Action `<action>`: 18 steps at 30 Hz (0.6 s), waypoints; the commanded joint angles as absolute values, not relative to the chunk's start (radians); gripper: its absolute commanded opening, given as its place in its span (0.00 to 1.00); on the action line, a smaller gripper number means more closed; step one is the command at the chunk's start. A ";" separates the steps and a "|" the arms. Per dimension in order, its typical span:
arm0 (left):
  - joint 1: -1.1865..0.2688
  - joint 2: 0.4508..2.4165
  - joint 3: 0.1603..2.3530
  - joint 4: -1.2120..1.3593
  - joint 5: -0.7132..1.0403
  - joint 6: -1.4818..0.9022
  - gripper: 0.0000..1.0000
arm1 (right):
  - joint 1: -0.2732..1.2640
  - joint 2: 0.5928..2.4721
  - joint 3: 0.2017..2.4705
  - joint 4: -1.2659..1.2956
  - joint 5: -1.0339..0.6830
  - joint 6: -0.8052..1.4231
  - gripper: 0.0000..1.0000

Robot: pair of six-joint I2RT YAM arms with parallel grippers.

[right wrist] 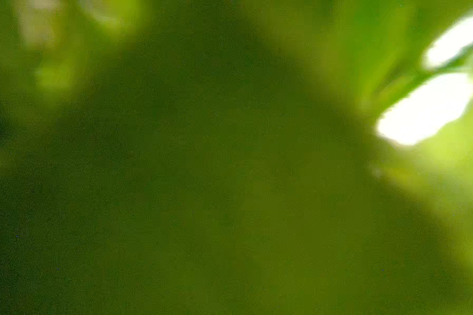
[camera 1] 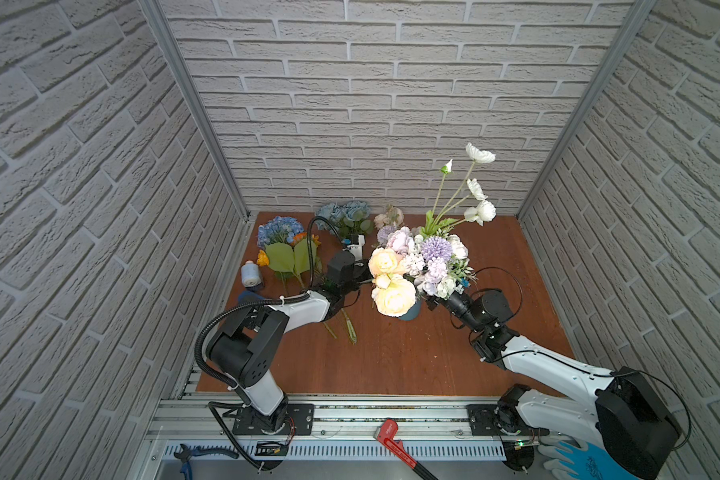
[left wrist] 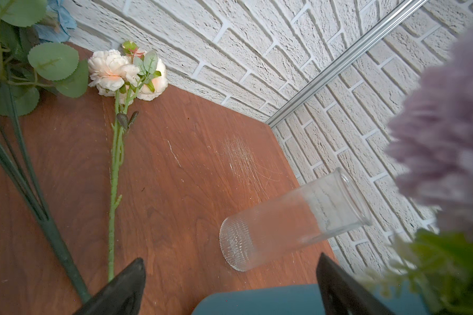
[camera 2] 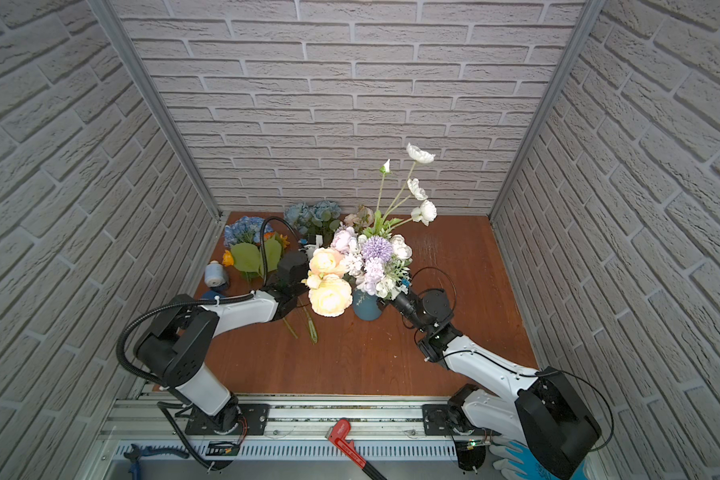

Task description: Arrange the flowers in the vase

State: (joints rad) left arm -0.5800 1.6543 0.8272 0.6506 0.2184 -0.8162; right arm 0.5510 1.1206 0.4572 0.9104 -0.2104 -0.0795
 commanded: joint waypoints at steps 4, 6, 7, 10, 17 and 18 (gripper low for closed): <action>-0.584 1.643 0.848 0.695 0.214 -0.805 0.97 | 0.552 1.035 0.519 0.667 -0.240 -0.047 0.40; -0.585 1.644 0.848 0.698 0.216 -0.802 0.97 | 0.551 1.003 0.529 0.625 -0.235 -0.048 0.42; -0.584 1.644 0.848 0.698 0.218 -0.804 0.97 | 0.552 0.991 0.536 0.602 -0.231 -0.049 0.43; -0.583 1.646 0.844 0.703 0.221 -0.805 0.97 | 0.552 0.961 0.560 0.544 -0.215 -0.057 0.45; -0.584 1.634 0.838 0.705 0.219 -0.804 0.97 | 0.552 0.952 0.598 0.524 -0.224 -0.071 0.49; -0.583 1.634 0.838 0.706 0.219 -0.804 0.97 | 0.552 0.958 0.603 0.528 -0.230 -0.072 0.49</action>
